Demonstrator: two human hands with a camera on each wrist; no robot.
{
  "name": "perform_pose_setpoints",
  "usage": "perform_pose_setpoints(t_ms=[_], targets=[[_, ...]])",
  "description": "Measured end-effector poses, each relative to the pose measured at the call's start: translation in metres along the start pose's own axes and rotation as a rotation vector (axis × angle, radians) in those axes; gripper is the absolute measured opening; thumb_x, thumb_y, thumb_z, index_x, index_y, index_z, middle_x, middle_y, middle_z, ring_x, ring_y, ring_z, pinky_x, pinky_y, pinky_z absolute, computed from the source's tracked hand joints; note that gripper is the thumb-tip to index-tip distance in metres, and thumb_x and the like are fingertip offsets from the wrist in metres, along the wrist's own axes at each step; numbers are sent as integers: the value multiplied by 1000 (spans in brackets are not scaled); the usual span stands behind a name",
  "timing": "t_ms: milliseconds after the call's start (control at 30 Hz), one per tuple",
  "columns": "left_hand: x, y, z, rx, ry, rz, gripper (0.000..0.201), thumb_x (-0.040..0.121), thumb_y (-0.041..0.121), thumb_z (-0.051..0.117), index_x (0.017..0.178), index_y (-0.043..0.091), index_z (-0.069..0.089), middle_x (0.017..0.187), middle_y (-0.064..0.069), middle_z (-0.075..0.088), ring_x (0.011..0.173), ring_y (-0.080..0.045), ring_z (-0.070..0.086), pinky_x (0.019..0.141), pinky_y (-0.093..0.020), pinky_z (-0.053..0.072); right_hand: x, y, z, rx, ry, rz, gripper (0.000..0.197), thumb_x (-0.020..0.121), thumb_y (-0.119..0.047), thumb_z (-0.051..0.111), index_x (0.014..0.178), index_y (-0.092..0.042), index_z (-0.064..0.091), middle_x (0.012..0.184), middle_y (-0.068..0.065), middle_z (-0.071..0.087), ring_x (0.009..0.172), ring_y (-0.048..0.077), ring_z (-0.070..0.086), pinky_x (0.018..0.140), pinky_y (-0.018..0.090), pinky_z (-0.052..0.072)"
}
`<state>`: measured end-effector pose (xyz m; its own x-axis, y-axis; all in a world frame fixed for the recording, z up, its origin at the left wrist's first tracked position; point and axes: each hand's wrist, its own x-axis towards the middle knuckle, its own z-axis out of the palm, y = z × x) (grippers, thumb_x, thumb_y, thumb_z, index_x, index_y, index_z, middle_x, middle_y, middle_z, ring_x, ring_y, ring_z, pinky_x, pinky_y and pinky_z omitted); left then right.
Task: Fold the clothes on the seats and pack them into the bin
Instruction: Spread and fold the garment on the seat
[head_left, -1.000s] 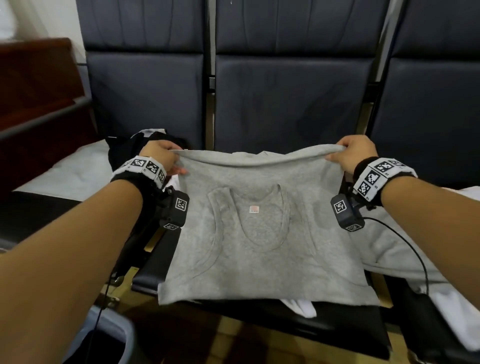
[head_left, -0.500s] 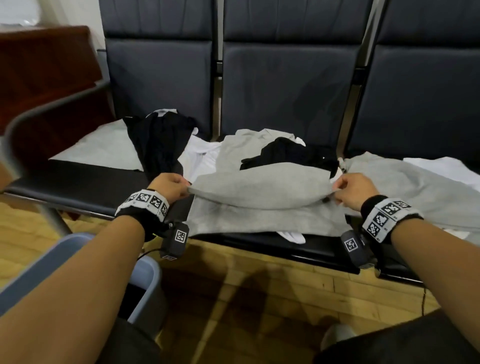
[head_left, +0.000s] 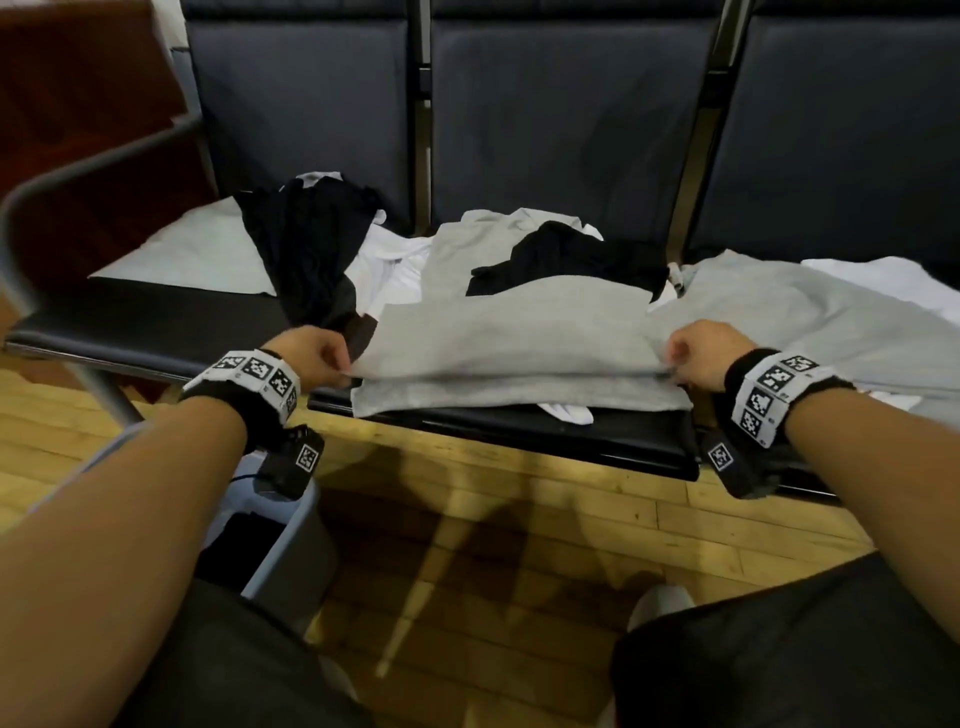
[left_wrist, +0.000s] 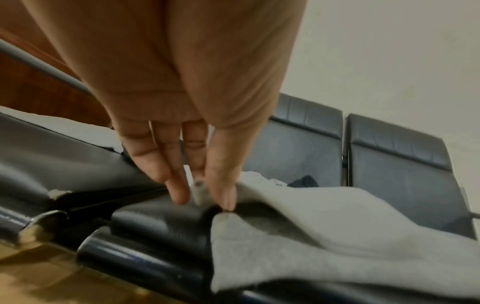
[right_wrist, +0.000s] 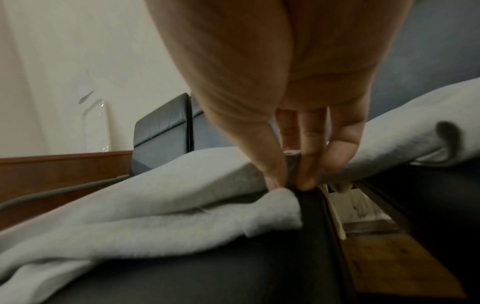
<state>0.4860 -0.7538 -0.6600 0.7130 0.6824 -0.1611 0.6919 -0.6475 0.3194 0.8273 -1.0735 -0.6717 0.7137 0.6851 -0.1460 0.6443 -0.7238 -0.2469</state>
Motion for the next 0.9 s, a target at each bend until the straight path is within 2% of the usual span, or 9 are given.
perform_pose_setpoints(t_ms=[100, 233, 333, 400, 433, 533, 633, 767, 900], targets=[[0, 5, 9, 64, -135, 10, 13, 78, 14, 77, 76, 23, 67, 80, 6, 65, 87, -18, 61, 80, -27, 46, 1, -1, 6, -109, -35, -11, 11, 82, -2, 65, 86, -10, 72, 101, 12, 67, 96, 32, 62, 82, 28, 47], [5, 15, 10, 99, -130, -13, 10, 83, 14, 68, 92, 17, 67, 94, 0, 67, 94, -21, 61, 88, -31, 49, 2, -6, 4, -165, -43, -12, 16, 85, -6, 58, 88, -12, 73, 102, 13, 68, 95, 32, 62, 88, 34, 51], [9, 22, 11, 55, -38, 7, 6, 83, 16, 64, 87, 21, 65, 87, 5, 64, 90, -19, 60, 77, -27, 46, 3, -17, 0, -125, -12, -56, 10, 80, -16, 63, 80, -26, 62, 106, 10, 61, 94, 29, 59, 88, 36, 51], [12, 31, 12, 19, -14, 83, 2, 83, 20, 66, 83, 19, 65, 79, 6, 63, 83, -17, 59, 69, -23, 43, 0, -33, 2, -18, 30, -155, 11, 81, -20, 67, 89, -25, 60, 107, 9, 55, 95, 25, 56, 85, 31, 46], [13, 37, 15, 9, -26, 122, 7, 83, 24, 68, 83, 18, 65, 79, 6, 63, 80, -16, 59, 68, -23, 43, -3, -45, 6, 32, 41, -222, 14, 83, -24, 69, 95, -22, 61, 106, 7, 52, 95, 23, 54, 85, 30, 43], [16, 50, 26, 7, -110, 157, 20, 80, 35, 74, 89, 19, 65, 85, 5, 64, 81, -12, 59, 77, -26, 50, -16, -79, 21, 24, -13, -394, 28, 86, -35, 69, 108, -19, 61, 107, 1, 48, 97, 18, 50, 90, 30, 42], [22, 52, 36, 146, -180, 159, 23, 78, 32, 76, 93, 23, 62, 90, 7, 56, 86, -14, 56, 86, -29, 49, -20, -97, 40, -64, -78, -474, 32, 87, -37, 67, 113, -19, 60, 112, 2, 49, 101, 20, 51, 93, 34, 45], [25, 47, 35, 162, -104, 180, 9, 84, 22, 70, 88, 22, 62, 91, 3, 63, 89, -17, 61, 80, -26, 47, -18, -103, 50, -116, -81, -508, 27, 89, -33, 65, 112, -19, 61, 114, 4, 52, 104, 22, 52, 92, 34, 46], [21, 40, 27, 71, -42, 158, 6, 89, 25, 64, 85, 21, 61, 81, 5, 62, 84, -18, 60, 76, -28, 47, -14, -105, 41, -103, -54, -490, 17, 92, -29, 56, 102, -17, 64, 102, 2, 58, 94, 23, 57, 85, 39, 49]])
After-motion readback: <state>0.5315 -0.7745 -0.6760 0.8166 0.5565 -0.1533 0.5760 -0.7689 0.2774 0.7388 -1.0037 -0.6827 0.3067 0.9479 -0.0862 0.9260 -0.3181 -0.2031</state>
